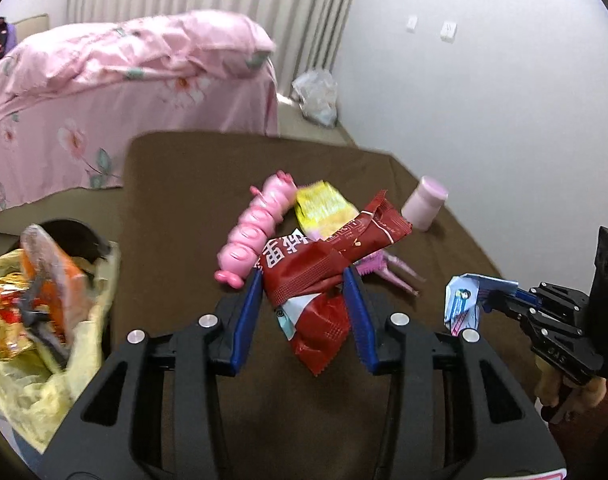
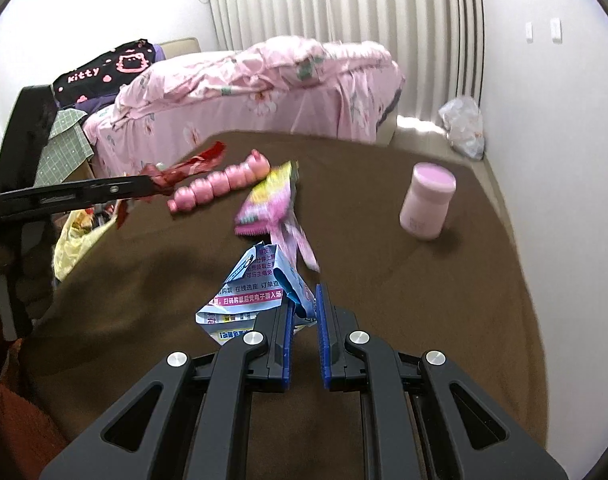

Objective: Collect trash
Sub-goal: 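Carry both wrappers over the yellow bag and open both tools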

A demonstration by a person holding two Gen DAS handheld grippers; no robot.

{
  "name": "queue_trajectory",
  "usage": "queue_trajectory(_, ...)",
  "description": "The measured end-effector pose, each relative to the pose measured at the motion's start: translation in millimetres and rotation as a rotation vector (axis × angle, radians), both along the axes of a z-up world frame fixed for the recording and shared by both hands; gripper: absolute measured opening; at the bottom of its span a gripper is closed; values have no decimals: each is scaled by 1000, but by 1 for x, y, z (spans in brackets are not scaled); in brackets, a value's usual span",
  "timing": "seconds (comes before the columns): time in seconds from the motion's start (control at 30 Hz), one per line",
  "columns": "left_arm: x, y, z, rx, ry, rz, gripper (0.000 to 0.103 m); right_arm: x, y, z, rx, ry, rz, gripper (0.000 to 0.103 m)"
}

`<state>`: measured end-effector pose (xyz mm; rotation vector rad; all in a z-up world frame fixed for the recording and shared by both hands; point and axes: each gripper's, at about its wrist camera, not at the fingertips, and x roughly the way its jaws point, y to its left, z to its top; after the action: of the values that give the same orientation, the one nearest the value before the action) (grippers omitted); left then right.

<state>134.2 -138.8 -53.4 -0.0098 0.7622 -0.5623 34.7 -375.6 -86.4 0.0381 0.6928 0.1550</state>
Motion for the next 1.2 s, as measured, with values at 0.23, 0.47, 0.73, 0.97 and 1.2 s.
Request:
queue_trajectory(0.23,-15,64,46,-46,-127,165,40,23,48,63,-49,-130,108,11)
queue_trajectory(0.47,-22,141,63,-77,-159,370,40,52,116,98,-57,-185,241,11)
queue_trajectory(0.73,-23,218,50,-62,-148,630,40,103,203,98,-67,-143,385,11)
queue_trajectory(0.97,-11,254,17,-90,-70,752,40,144,277,55,-93,-45,521,11)
queue_trajectory(1.2,7,261,-15,-141,-10,714,40,172,317,10,-99,58,594,11)
